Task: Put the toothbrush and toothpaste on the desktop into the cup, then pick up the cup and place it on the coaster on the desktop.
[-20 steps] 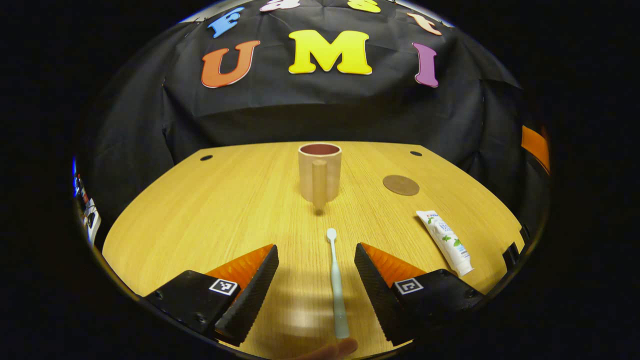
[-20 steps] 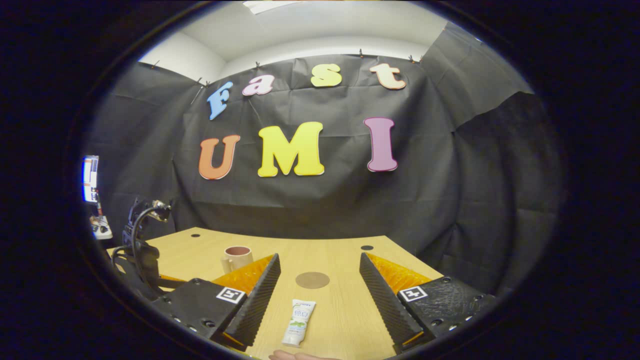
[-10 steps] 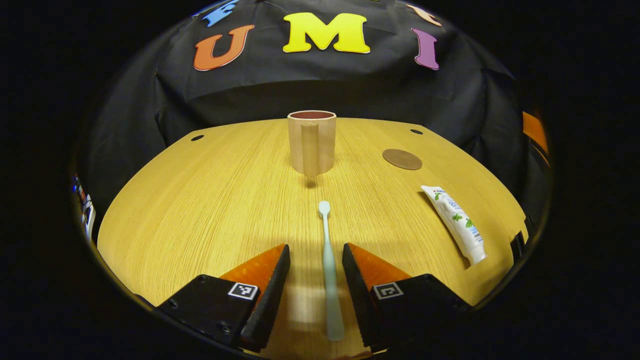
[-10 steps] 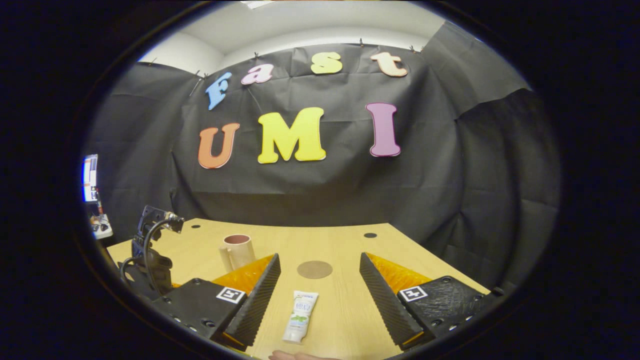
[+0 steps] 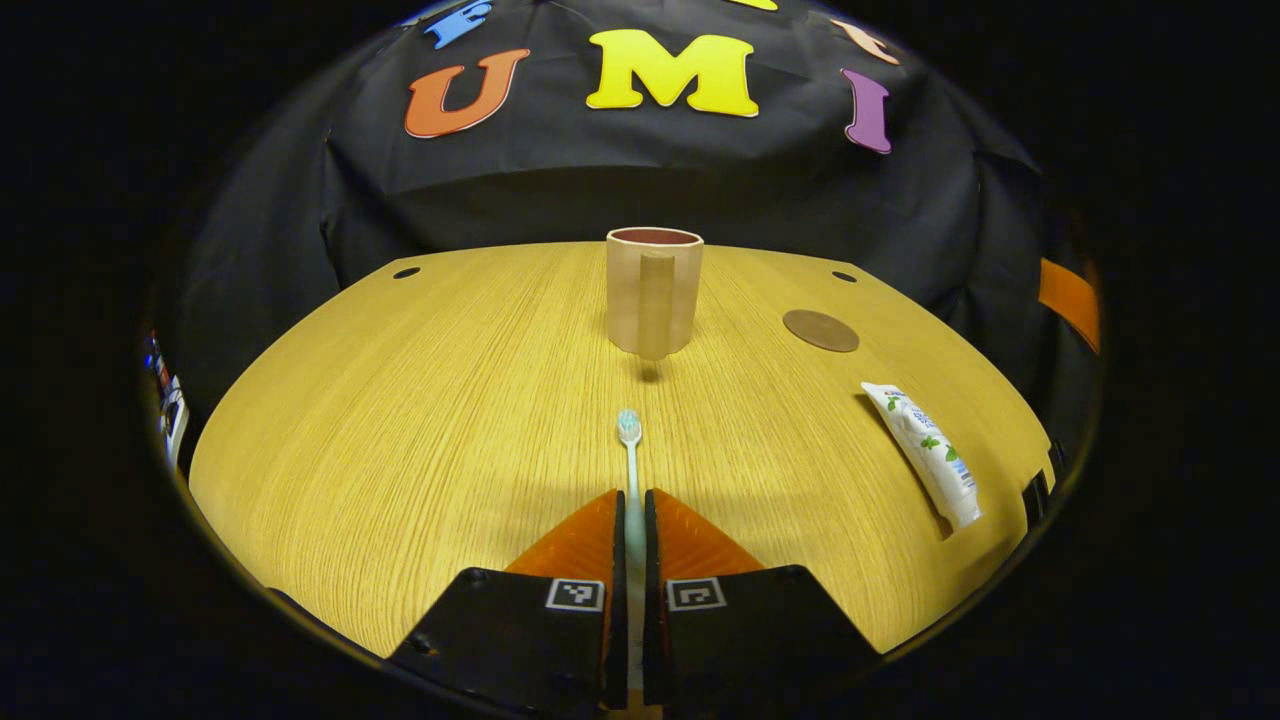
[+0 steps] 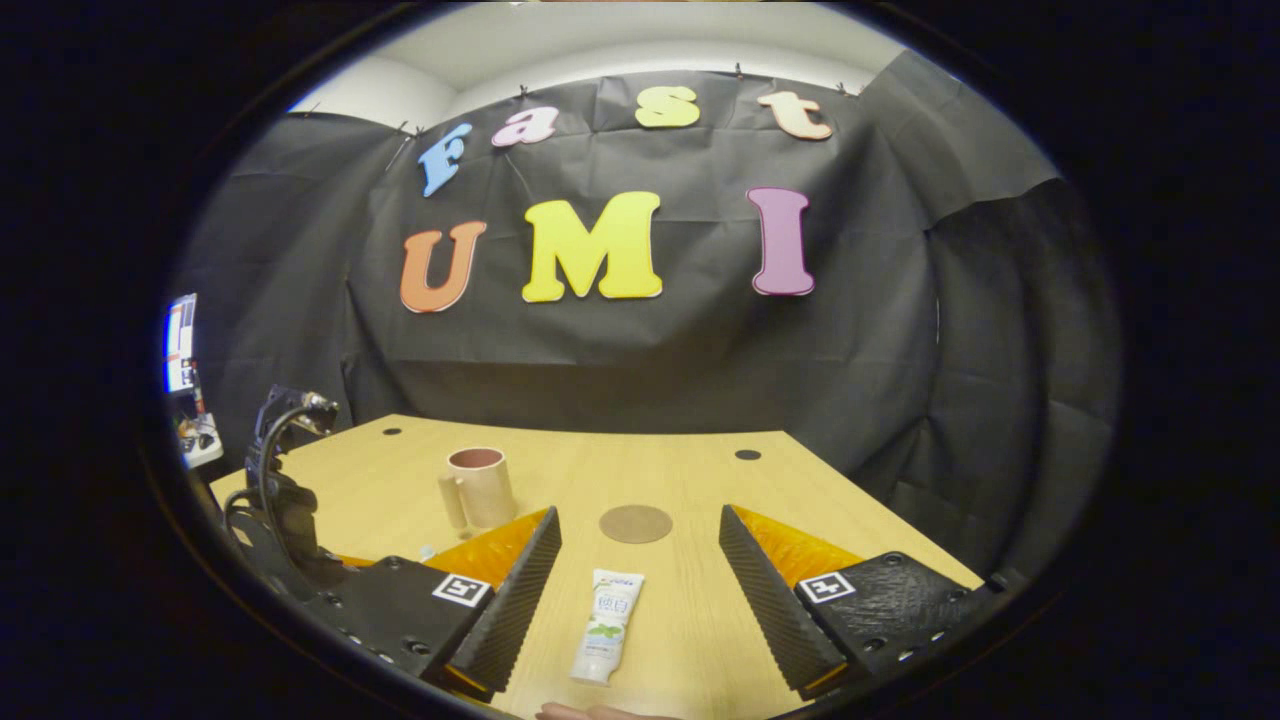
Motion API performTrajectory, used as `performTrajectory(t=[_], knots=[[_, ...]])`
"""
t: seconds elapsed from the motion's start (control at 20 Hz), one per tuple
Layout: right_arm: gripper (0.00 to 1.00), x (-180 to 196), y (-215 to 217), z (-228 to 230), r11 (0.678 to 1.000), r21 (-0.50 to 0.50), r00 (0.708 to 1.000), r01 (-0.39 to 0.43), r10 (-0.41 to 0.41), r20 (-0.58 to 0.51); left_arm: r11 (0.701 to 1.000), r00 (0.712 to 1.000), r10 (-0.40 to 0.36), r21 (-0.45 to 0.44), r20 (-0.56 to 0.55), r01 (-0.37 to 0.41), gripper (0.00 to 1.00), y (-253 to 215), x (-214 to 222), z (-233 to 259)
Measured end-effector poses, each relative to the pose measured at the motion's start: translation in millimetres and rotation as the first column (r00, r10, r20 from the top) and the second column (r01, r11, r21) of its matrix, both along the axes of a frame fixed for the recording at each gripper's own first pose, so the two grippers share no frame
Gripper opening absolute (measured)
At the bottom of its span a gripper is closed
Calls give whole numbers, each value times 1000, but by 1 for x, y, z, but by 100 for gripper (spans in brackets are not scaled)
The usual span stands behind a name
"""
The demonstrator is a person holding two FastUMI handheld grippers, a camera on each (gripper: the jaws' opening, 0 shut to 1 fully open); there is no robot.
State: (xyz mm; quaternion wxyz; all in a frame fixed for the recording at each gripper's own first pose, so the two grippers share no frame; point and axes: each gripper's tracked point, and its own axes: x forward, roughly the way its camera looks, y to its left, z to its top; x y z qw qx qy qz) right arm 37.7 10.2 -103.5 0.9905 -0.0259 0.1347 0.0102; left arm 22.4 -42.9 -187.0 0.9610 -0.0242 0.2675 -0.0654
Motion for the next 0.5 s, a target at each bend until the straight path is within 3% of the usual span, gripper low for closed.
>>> performTrajectory(t=[0.3,0.45,0.5], knots=[[96,12,8,-39,1000,13,993,5,-4,-120,999,992,19,-41,127,-14,8,7,-4,34],[93,17,13,-73,1000,-4,978,-4,3,-208,999,969,32,-43,244,-23,8,14,-7,68],[96,18,15,-83,1000,-4,970,-10,9,-244,999,960,33,-44,277,-22,8,14,-8,78]])
